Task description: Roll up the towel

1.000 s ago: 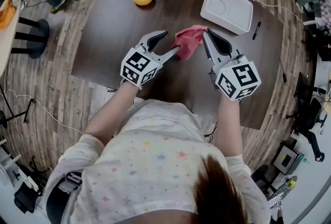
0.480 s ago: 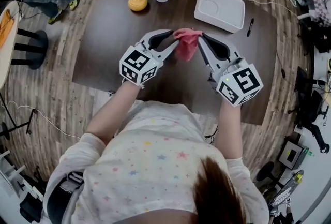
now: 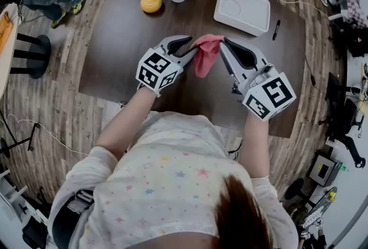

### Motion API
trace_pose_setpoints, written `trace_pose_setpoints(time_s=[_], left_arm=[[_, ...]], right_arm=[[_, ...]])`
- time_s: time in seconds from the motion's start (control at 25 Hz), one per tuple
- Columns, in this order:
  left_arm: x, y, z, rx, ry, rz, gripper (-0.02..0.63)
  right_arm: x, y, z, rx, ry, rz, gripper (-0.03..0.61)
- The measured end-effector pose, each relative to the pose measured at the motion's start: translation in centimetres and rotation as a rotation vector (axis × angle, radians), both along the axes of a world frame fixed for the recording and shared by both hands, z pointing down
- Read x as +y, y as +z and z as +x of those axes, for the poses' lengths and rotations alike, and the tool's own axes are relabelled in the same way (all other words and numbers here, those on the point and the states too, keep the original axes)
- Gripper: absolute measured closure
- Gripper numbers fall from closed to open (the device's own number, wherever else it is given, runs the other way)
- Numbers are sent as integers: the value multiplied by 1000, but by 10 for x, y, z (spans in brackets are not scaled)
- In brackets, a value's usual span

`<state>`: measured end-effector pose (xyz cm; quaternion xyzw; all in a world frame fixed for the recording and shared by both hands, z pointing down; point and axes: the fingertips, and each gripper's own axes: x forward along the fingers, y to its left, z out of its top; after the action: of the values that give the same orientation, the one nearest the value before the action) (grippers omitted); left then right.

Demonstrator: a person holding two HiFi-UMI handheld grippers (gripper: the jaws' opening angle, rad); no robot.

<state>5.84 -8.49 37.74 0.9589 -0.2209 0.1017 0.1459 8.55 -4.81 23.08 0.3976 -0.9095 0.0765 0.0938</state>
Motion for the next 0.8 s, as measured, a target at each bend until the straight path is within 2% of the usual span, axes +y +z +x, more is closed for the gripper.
trace_pose_setpoints(time_s=[0.08, 0.12, 0.2, 0.24, 0.32, 0.44, 0.52, 0.64, 0.8], left_arm=[[0, 11, 1, -38, -16, -7, 480], [-2, 12, -1, -43, -29, -9, 505], [-7, 8, -7, -24, -48, -8, 566], [-9, 4, -10, -7, -48, -2, 577], [-8, -5, -9, 29, -4, 12, 577], [10, -15, 7, 82, 117, 16, 575], [22, -17, 18, 88, 158, 29, 553], [23, -16, 28, 70, 141, 51, 486], [15, -35, 23, 107, 88, 105, 494]], right_arm=[[1, -4, 3, -12, 3, 5, 563], [2, -6, 5, -19, 7, 7, 563], [4, -9, 12, -26, 21, 9, 563], [4, -9, 16, -27, 28, 8, 563], [4, -7, 22, -32, 38, 3, 563], [3, -5, 24, -42, 38, -4, 563], [2, -4, 22, -43, 28, -8, 563], [0, -3, 18, -45, 6, -14, 563], [-2, 0, 21, -21, 10, -12, 563]])
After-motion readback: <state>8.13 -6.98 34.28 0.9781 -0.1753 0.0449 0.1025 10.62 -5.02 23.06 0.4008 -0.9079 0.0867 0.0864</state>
